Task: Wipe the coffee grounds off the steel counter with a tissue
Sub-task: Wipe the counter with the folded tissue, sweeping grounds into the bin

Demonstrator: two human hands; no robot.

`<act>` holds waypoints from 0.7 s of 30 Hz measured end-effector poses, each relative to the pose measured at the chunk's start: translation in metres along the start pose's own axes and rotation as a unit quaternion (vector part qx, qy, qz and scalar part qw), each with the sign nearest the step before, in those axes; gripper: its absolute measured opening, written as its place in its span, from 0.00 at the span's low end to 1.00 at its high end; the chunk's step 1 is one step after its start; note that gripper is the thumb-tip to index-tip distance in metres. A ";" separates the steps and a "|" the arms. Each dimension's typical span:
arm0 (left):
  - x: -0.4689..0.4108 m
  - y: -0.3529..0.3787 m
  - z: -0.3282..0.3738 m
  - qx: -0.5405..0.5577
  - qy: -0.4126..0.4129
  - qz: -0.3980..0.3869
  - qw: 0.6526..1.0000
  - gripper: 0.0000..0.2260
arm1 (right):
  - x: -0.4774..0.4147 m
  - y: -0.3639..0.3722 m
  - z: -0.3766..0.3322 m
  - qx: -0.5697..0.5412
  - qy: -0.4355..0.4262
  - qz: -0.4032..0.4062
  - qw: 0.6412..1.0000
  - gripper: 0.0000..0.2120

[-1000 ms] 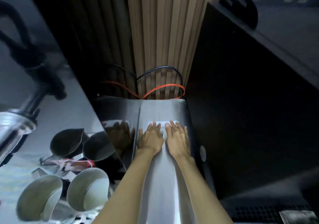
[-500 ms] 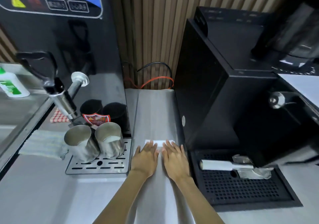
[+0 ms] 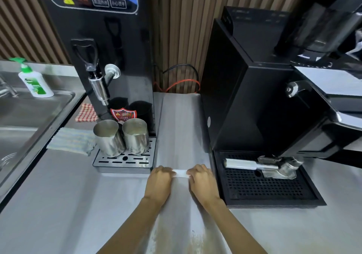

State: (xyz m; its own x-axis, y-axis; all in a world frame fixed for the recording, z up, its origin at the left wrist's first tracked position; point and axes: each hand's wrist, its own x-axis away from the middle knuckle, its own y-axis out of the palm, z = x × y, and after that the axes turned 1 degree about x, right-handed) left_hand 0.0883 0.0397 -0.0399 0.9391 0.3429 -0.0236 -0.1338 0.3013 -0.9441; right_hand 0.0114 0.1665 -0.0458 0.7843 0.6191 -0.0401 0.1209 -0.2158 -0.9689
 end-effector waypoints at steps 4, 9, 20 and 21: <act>-0.016 -0.001 -0.003 -0.006 0.017 -0.018 1.000 0.18 | -0.010 -0.014 0.002 -0.011 -0.019 -0.050 0.999 0.16; -0.035 -0.015 -0.007 -0.033 0.045 -0.063 0.996 0.14 | -0.029 -0.036 -0.001 0.005 -0.046 -0.102 0.994 0.15; -0.132 -0.051 -0.003 0.010 0.003 -0.019 1.000 0.16 | -0.133 -0.056 0.000 0.051 -0.058 -0.029 0.997 0.15; -0.143 -0.048 -0.003 0.031 -0.011 -0.010 0.999 0.16 | -0.143 -0.055 0.001 0.067 -0.052 -0.023 0.996 0.15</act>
State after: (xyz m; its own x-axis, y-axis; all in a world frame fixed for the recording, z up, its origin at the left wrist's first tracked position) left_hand -0.0384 -0.0262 0.0082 0.9347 0.3554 0.0037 -0.1341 0.3622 -0.9224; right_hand -0.1080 0.0899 0.0127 0.7123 0.7017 -0.0133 0.0671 -0.0870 -0.9939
